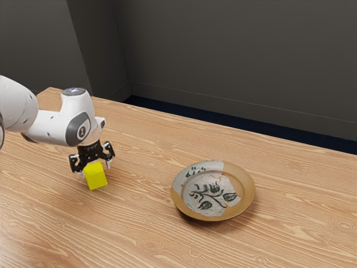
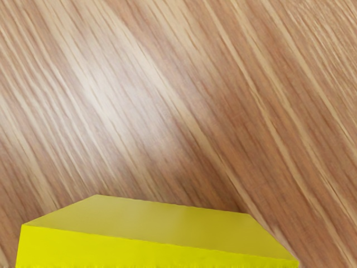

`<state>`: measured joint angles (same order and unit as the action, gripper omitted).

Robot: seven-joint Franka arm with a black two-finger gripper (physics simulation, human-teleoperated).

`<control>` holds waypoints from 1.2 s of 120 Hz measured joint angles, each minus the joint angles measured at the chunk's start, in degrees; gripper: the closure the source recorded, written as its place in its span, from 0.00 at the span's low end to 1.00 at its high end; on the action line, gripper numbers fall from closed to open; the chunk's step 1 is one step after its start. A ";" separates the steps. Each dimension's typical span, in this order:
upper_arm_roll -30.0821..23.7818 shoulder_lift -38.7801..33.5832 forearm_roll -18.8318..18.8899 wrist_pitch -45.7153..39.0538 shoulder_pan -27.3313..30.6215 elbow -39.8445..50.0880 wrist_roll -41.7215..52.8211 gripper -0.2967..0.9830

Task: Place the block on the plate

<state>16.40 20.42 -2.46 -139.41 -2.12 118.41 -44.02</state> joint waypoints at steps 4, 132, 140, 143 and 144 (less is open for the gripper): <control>-0.02 0.05 -0.21 -0.07 0.00 0.04 -0.10 0.23; -16.79 -8.53 -0.18 0.61 -4.29 -2.76 -13.26 0.59; -19.31 -7.27 0.00 0.57 -4.28 -4.56 -16.17 0.59; -20.04 -6.79 0.05 0.56 -4.31 -5.11 -17.22 0.59; -20.27 -6.61 0.07 0.55 -4.29 -5.28 -17.56 0.59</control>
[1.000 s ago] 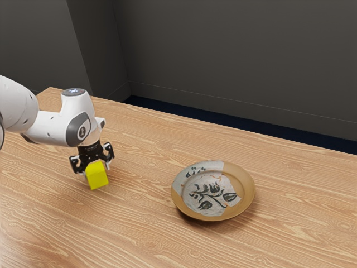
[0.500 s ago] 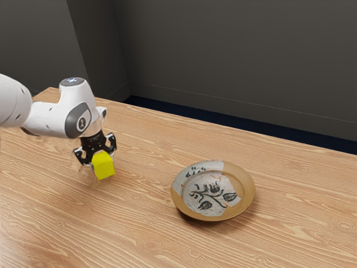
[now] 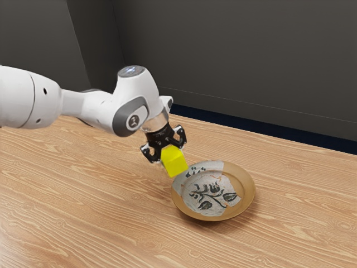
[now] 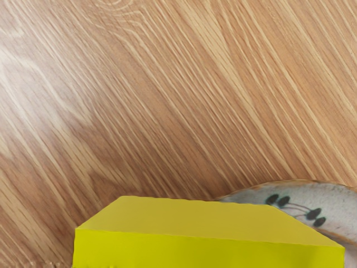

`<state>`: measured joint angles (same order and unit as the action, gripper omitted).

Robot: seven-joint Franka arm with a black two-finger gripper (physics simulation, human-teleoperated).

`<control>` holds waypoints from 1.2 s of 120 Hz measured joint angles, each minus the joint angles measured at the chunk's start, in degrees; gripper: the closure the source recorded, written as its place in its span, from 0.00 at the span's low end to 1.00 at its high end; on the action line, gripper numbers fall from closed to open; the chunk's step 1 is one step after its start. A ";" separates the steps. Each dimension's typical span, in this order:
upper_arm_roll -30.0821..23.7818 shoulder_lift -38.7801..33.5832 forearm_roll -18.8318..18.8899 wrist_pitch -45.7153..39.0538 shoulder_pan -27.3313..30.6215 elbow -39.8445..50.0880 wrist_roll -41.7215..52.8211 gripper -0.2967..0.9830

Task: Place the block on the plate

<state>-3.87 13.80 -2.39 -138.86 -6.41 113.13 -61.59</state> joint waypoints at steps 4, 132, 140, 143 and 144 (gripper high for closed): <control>-0.97 0.80 0.06 -0.01 0.02 -1.06 -1.37 0.59; 0.82 0.58 2.16 4.09 -0.18 -5.01 -10.09 0.25; 2.73 0.01 2.80 5.61 -0.20 -6.04 -3.69 0.24; 3.23 -0.13 3.00 6.28 -0.18 -6.47 -1.28 0.24; 3.43 -0.23 3.06 6.50 -0.21 -6.57 -0.49 0.24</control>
<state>-0.44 13.58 0.67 -132.36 -6.62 106.56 -62.08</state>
